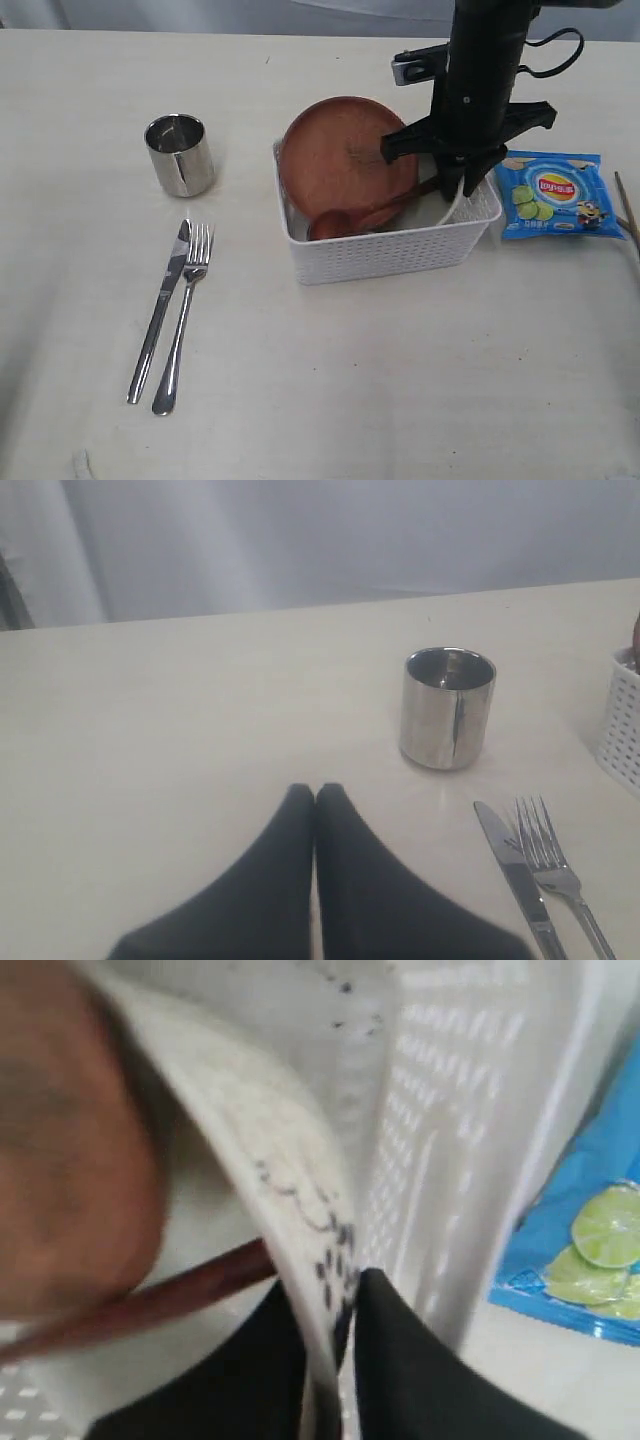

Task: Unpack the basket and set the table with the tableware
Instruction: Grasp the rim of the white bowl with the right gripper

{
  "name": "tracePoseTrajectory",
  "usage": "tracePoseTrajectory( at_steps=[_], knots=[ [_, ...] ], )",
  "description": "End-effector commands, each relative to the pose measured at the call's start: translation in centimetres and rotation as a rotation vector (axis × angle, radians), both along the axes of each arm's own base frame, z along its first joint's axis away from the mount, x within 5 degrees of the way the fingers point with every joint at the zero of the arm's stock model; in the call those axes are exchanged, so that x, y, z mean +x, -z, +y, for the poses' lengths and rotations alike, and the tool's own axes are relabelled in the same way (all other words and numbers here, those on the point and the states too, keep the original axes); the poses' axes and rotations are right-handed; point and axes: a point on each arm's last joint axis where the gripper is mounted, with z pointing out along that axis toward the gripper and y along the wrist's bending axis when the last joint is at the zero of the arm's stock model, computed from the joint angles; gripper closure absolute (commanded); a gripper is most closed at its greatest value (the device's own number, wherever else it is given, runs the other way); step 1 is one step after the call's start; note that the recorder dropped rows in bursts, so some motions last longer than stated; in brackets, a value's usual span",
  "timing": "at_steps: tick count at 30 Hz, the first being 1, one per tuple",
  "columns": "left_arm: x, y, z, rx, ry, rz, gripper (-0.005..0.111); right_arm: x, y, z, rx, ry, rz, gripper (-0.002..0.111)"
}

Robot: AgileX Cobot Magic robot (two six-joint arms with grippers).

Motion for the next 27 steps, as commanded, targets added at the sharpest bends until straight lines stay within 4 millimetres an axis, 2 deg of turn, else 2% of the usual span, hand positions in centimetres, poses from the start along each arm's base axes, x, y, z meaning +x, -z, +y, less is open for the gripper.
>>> tracePoseTrajectory(
  at_steps=[1,14,20,27],
  knots=[
    [0.0,0.0,0.0,-0.008,0.005,-0.007,0.107,0.0,-0.2,-0.4,-0.042,0.0,-0.009,0.109],
    [0.0,0.0,0.0,-0.008,0.005,-0.007,0.107,1.6,-2.2,-0.4,-0.076,-0.017,-0.119,0.109],
    [0.0,0.0,0.0,-0.008,0.005,-0.007,0.107,2.5,-2.7,-1.9,-0.25,-0.045,-0.212,0.109],
    [0.0,0.0,0.0,-0.008,0.005,-0.007,0.107,2.8,-3.2,-2.2,-0.286,-0.062,-0.243,0.109]
  ],
)
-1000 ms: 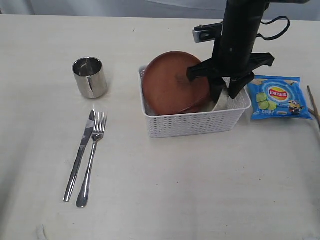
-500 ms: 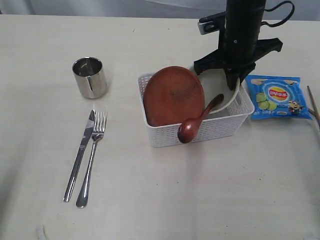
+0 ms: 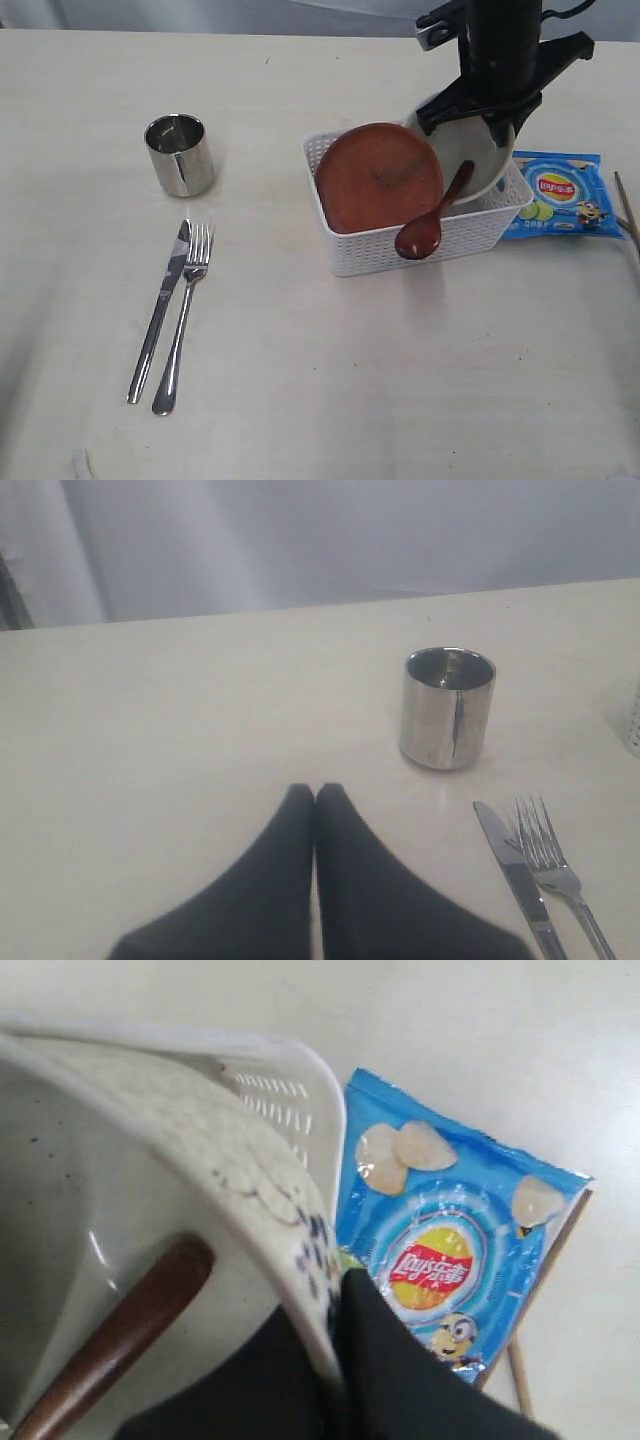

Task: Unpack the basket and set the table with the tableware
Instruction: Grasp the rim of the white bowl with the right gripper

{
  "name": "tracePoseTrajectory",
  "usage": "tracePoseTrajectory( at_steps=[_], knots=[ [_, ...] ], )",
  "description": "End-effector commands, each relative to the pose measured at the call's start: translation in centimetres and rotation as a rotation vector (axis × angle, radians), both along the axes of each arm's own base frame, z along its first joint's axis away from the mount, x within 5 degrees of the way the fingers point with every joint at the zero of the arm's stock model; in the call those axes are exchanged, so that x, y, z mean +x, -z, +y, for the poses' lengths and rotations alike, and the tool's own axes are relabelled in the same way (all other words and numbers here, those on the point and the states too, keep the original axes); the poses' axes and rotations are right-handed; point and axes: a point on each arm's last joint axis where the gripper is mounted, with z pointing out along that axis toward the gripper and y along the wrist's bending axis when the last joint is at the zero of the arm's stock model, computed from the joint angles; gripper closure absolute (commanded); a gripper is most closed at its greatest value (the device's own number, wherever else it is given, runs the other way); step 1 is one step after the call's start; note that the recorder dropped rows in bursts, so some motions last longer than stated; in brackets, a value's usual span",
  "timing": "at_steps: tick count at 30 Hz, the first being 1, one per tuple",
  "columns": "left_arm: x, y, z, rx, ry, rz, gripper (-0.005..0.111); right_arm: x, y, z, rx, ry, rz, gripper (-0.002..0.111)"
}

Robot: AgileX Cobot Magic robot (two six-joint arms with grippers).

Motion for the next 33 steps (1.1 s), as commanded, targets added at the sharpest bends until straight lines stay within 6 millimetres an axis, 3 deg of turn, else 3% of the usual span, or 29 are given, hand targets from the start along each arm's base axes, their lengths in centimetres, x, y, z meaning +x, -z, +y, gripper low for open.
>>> tracePoseTrajectory(
  at_steps=[1,12,21,33],
  knots=[
    [0.0,0.0,0.0,-0.008,0.005,-0.007,0.107,0.4,-0.7,-0.5,-0.03,-0.001,-0.039,0.109],
    [0.0,0.0,0.0,-0.008,0.005,-0.007,0.107,0.6,-1.2,-0.9,-0.079,-0.005,-0.078,0.109],
    [0.0,0.0,0.0,-0.008,0.005,-0.007,0.107,0.2,-3.3,-1.1,-0.057,0.002,-0.128,0.109],
    [0.0,0.0,0.0,-0.008,0.005,-0.007,0.107,0.2,-3.5,-1.2,-0.069,-0.013,-0.133,0.109]
  ],
)
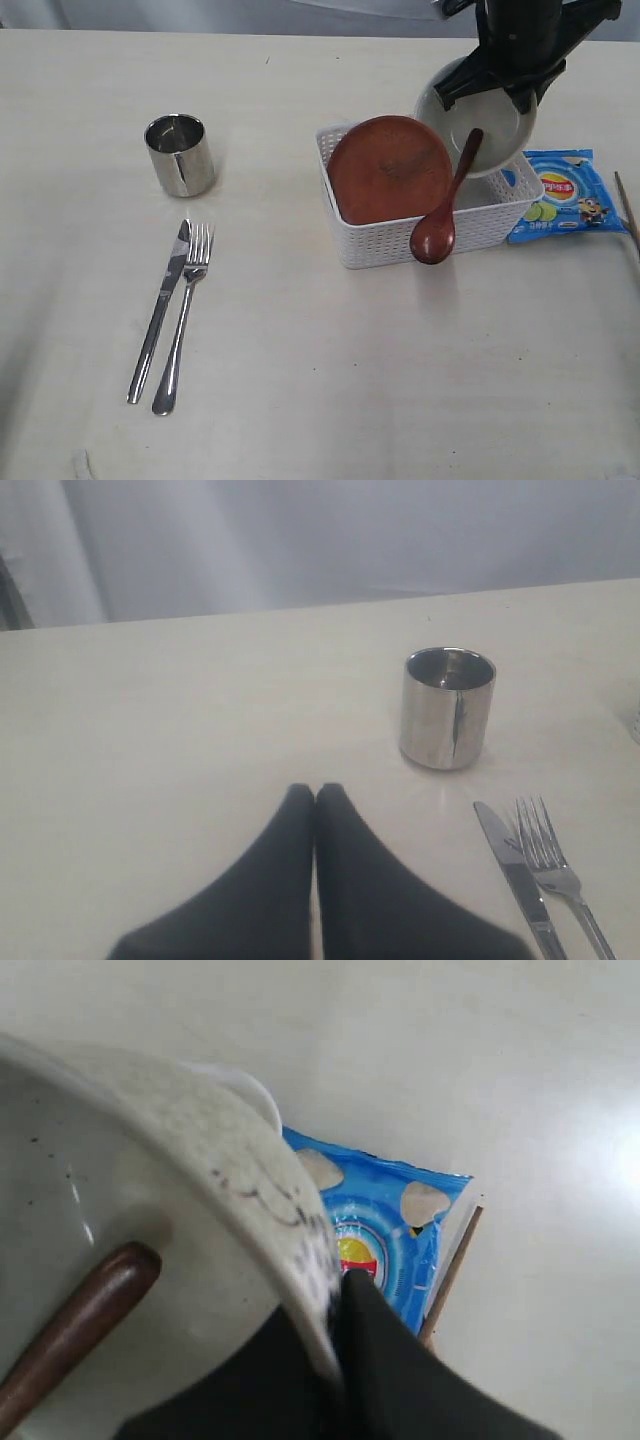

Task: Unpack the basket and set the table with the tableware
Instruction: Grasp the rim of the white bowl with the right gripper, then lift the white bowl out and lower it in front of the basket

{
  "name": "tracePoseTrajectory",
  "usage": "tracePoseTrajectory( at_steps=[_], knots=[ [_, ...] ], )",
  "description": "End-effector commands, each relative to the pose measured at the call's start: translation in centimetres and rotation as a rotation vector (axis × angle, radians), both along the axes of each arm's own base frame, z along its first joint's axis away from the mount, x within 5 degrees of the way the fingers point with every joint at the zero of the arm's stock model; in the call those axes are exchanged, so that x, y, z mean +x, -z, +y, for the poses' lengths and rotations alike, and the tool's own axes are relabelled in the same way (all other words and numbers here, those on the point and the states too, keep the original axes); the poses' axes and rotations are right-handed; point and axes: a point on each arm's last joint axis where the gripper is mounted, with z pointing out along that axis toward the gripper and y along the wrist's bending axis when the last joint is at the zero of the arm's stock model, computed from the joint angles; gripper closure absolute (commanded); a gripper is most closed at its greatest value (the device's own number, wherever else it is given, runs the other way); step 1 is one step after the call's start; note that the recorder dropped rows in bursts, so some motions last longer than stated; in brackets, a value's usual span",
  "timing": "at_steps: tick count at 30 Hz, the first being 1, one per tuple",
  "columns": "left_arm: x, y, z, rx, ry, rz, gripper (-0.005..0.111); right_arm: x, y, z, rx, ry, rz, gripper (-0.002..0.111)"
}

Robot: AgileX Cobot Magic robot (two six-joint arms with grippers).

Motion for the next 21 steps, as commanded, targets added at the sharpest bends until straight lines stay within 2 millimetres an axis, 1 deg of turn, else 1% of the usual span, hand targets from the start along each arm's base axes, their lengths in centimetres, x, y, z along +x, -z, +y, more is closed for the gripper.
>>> tracePoseTrajectory(
  at_steps=[1,9,12,16,21],
  knots=[
    [0.0,0.0,0.0,-0.008,0.005,-0.007,0.107,0.1,-1.1,-0.4,-0.011,-0.003,-0.035,0.109],
    [0.0,0.0,0.0,-0.008,0.005,-0.007,0.107,0.8,-3.3,-0.1,0.018,-0.014,-0.105,0.109],
    [0.0,0.0,0.0,-0.008,0.005,-0.007,0.107,1.1,-4.0,-0.3,-0.01,-0.023,-0.138,0.109],
    [0.0,0.0,0.0,-0.008,0.005,-0.007,0.107,1.5,-4.5,-0.8,-0.08,-0.042,-0.173,0.109],
    [0.0,0.0,0.0,-0.008,0.005,-0.007,0.107,1.2,-4.2,-0.4,-0.028,-0.046,-0.14,0.109]
  ],
)
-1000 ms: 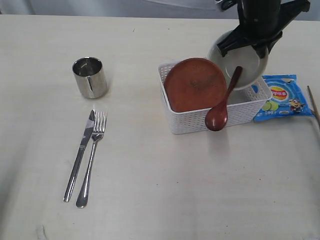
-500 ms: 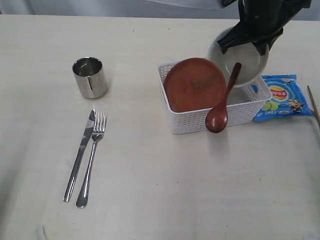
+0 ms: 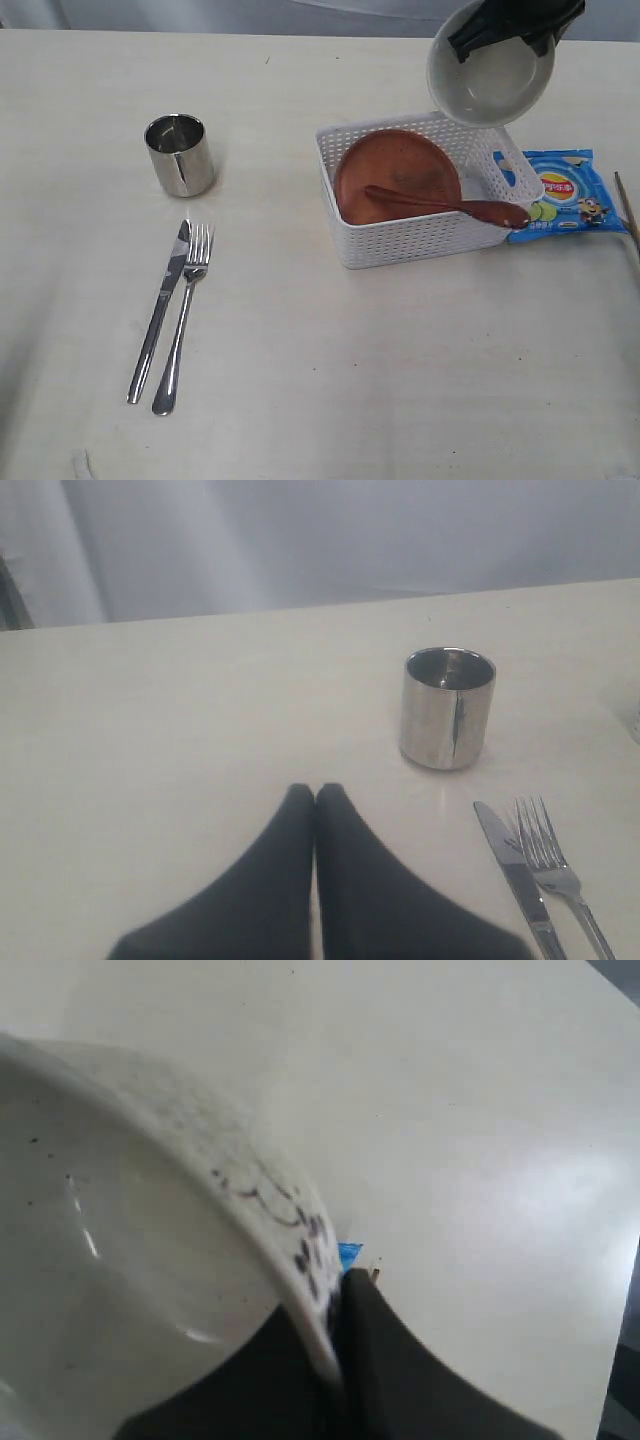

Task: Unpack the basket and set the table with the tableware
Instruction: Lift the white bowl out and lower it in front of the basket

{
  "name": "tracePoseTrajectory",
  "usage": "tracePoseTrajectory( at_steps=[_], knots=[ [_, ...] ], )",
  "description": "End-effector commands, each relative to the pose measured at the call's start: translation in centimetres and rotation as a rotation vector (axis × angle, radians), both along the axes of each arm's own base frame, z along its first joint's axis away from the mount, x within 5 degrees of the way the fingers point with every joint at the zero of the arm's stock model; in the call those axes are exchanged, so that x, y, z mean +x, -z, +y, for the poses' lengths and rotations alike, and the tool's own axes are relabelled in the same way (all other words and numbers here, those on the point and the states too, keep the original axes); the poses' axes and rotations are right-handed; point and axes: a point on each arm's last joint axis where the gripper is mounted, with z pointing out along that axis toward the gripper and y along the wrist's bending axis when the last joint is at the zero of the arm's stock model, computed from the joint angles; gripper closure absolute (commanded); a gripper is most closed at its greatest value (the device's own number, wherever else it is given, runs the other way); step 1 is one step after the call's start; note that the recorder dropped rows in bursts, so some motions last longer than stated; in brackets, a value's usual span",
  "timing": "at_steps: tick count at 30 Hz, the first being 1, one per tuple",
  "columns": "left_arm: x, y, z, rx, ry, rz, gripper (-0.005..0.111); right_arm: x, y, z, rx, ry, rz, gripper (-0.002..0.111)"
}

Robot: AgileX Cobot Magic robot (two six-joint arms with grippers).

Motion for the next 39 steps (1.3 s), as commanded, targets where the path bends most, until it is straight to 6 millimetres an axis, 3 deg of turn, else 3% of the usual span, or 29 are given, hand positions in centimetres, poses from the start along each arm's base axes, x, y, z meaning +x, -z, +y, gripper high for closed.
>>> tracePoseTrajectory(
  at_steps=[1,7,14,18,29,35,39],
  knots=[
    [0.0,0.0,0.0,-0.008,0.005,-0.007,0.107,-0.2,-0.5,0.1,0.044,-0.014,0.016,0.109],
    [0.0,0.0,0.0,-0.008,0.005,-0.007,0.107,-1.0,-0.6,1.0,0.172,-0.036,0.081,0.109],
    [0.0,0.0,0.0,-0.008,0.005,-0.007,0.107,-3.3,-3.9,1.6,0.357,-0.076,0.076,0.109],
    [0.0,0.0,0.0,-0.008,0.005,-0.007,0.107,-5.3,-4.3,1.9,0.455,-0.101,0.129,0.109],
    [0.0,0.0,0.0,-0.008,0.005,-0.007,0.107,-14.1,0.6,1.9,0.712,-0.144,0.496,0.109],
    [0.0,0.0,0.0,-0.008,0.005,-0.007,0.107,-19.0,5.2,3.4,0.619,-0.188,0.679,0.109],
    [0.0,0.0,0.0,-0.008,0.005,-0.007,0.107,-20.2,7.7,5.1,0.588,-0.225,0.672,0.109]
  ],
)
